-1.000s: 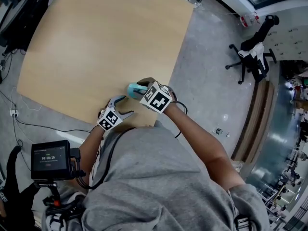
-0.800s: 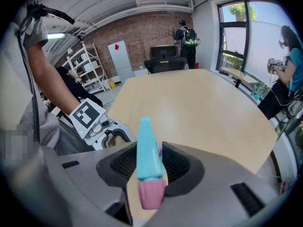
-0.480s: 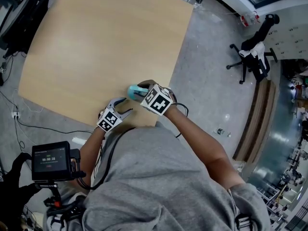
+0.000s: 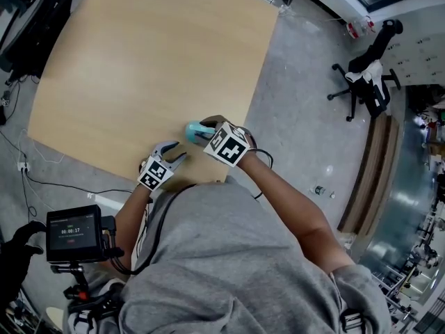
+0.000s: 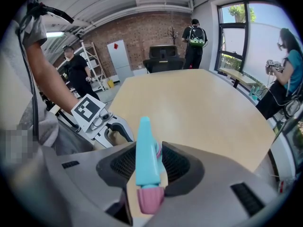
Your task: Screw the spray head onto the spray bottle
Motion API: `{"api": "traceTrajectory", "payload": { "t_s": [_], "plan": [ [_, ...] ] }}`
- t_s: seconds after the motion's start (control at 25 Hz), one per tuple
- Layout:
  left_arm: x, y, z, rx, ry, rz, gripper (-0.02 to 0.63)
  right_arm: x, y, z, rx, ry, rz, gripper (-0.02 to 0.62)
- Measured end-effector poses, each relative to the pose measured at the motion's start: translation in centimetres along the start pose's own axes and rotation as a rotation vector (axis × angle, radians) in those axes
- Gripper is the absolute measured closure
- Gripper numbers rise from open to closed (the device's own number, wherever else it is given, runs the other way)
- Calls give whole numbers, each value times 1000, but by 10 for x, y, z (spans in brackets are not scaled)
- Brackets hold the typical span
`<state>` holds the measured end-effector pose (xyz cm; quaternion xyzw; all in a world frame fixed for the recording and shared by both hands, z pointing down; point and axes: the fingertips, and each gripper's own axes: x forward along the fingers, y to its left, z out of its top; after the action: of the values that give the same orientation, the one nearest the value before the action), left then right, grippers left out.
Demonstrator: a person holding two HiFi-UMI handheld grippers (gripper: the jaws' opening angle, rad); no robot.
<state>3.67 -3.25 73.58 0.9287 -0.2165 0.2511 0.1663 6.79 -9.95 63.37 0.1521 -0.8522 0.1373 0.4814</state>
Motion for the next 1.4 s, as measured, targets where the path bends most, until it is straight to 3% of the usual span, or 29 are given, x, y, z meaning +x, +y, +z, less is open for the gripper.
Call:
{"api": "traceTrajectory", "payload": {
  "t_s": [0.48, 1.4],
  "plan": [
    [-6, 5, -8, -5, 12, 37, 546, 4, -2, -4, 4, 7, 1, 449],
    [-6, 4, -1, -4, -12, 41, 565, 5, 1, -8, -14, -36, -22, 449]
  ]
}}
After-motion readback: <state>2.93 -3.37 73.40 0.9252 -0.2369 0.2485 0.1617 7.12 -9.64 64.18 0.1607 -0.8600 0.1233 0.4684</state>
